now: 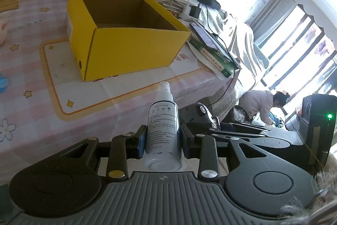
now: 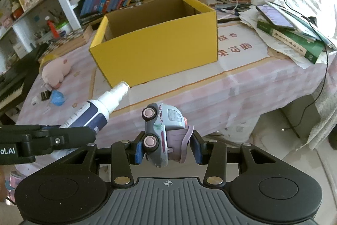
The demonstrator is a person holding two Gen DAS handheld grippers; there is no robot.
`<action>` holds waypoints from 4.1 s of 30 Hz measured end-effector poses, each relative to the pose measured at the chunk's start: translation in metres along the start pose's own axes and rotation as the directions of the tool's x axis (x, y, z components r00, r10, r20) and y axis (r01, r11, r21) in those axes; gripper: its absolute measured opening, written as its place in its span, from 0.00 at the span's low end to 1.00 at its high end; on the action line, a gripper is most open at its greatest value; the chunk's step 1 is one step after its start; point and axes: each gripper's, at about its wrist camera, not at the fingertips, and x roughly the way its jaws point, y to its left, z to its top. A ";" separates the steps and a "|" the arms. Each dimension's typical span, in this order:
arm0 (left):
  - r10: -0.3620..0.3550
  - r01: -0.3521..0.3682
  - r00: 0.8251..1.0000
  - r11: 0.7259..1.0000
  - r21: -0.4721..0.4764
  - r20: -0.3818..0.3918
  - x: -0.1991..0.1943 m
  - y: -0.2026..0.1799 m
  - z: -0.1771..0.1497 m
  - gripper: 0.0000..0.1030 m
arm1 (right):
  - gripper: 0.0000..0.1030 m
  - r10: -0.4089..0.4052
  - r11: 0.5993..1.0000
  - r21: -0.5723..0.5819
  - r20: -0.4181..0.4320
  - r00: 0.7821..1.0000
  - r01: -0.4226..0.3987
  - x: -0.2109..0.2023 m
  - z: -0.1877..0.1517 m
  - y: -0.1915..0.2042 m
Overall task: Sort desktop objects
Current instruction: 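Lift and carry the toy truck and spray bottle toward the yellow box with both tools, then lower the truck into the yellow box and open the right tool while the left tool releases the bottle inside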
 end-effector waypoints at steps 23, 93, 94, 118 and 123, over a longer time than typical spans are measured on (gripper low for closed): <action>-0.011 0.011 1.000 1.000 0.017 0.027 0.029 -0.014 0.038 0.29 | 0.43 0.032 0.999 -0.040 0.014 0.999 -0.031 0.019 0.042 -0.022; 0.538 -0.533 0.843 0.838 0.117 -0.015 0.174 0.047 0.227 0.30 | 0.45 -0.023 0.554 -0.806 -0.263 0.964 -0.207 0.245 0.230 0.041; 0.538 -0.535 0.843 0.838 0.113 0.000 0.171 0.046 0.227 0.31 | 0.48 -0.017 0.560 -0.804 -0.252 0.968 -0.199 0.243 0.231 0.041; 0.575 -0.608 0.721 0.793 -0.044 0.388 0.044 -0.014 0.188 0.93 | 0.56 0.257 0.805 -0.574 0.112 0.960 -0.148 0.118 0.247 -0.010; 0.583 -0.608 0.704 0.790 -0.080 0.407 0.025 -0.019 0.169 0.95 | 0.57 0.250 0.857 -0.498 0.174 0.952 -0.134 0.098 0.236 -0.022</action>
